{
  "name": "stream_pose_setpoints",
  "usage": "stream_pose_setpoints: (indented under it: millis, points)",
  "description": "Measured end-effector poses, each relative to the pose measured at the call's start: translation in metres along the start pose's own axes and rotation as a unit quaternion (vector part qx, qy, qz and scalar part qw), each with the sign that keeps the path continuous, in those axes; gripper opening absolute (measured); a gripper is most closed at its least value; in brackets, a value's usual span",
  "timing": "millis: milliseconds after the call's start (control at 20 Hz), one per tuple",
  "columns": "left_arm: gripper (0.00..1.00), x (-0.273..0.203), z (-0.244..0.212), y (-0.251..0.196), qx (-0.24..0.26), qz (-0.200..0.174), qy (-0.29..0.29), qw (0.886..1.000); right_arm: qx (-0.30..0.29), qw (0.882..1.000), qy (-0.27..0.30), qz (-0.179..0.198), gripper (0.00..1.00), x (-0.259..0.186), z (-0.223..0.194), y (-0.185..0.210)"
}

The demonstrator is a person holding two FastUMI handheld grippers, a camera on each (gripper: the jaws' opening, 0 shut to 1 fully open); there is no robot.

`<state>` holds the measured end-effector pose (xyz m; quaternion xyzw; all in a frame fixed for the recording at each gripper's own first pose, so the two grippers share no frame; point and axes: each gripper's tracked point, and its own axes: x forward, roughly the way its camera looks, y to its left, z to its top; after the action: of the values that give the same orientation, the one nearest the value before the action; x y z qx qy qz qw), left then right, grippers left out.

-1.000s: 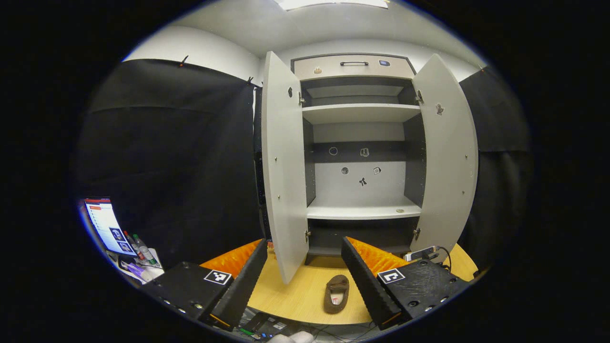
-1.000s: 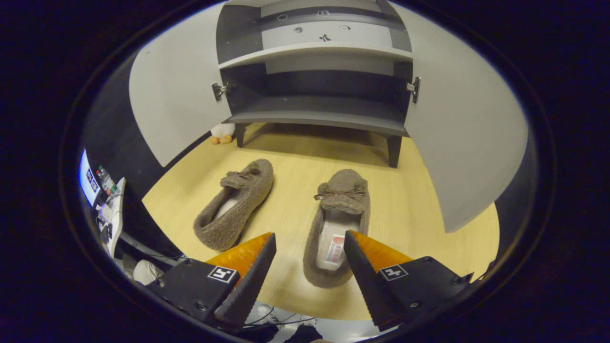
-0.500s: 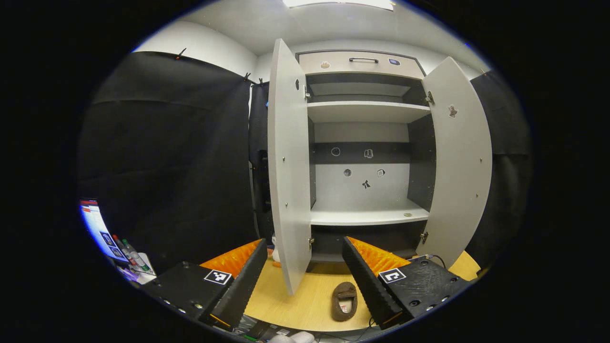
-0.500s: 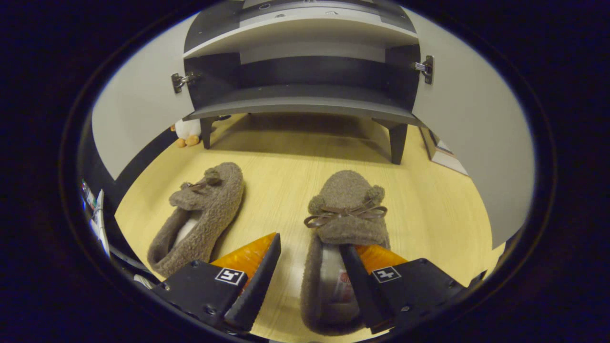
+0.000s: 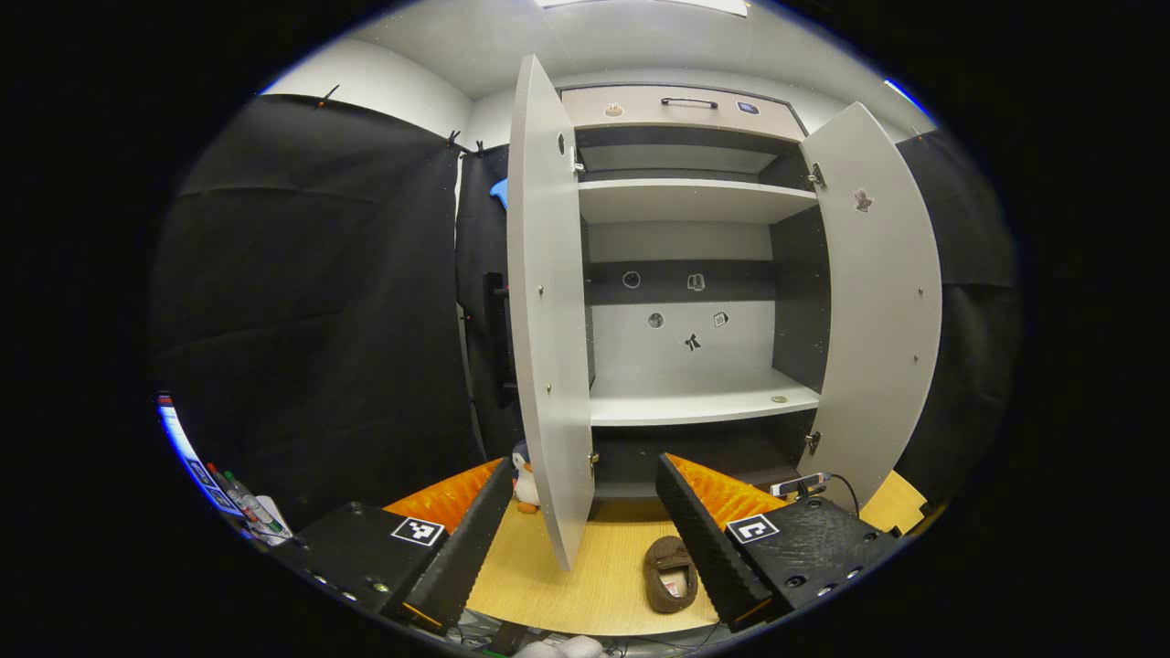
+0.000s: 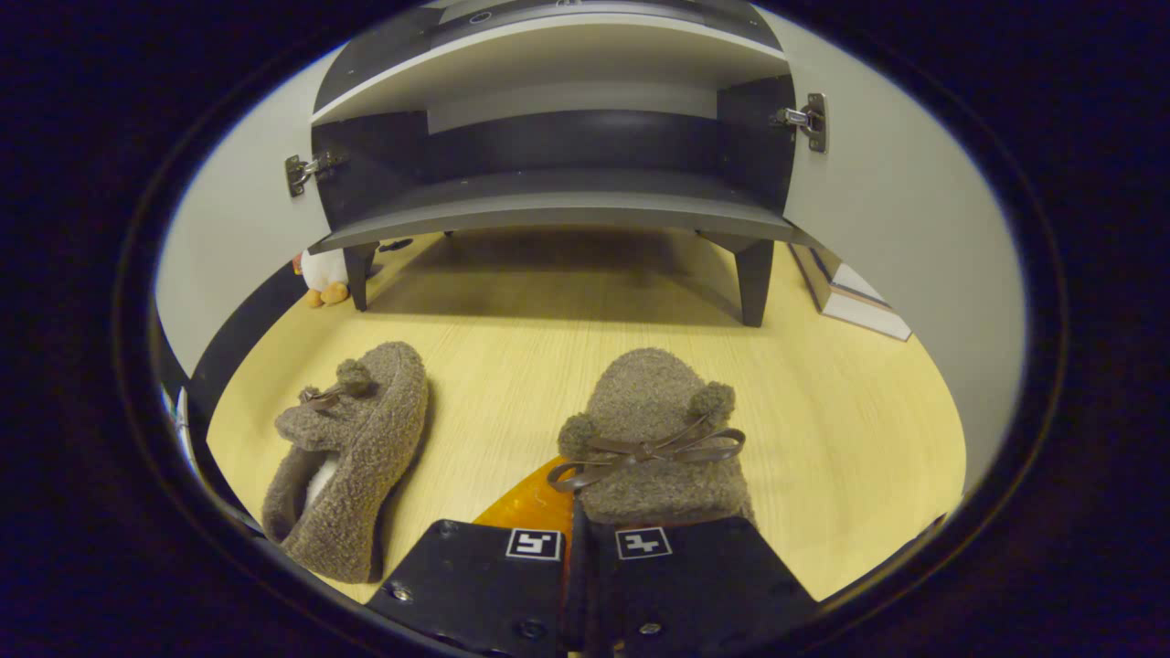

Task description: Grab one shoe with the right hand and put it into the shoe cabinet, grab the other shoe with the left hand and put it into the shoe cabinet; then close the right door with the right hand and the left door with the left hand.

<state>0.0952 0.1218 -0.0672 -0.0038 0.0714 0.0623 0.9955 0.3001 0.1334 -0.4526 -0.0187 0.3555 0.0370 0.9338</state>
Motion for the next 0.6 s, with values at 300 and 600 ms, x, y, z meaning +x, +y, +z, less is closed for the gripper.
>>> stream_pose_setpoints:
  millis: [300,600]
  points:
    - [0.96,0.001,0.000,-0.006,-0.007,-0.032,-0.010,0.999,-0.004,0.999,-0.035,0.007,0.07,-0.044,0.041,0.009]
    - [0.96,0.001,-0.010,-0.006,0.006,-0.042,-0.010,0.999,-0.023,0.994,-0.110,0.011,0.07,-0.108,0.140,0.018]
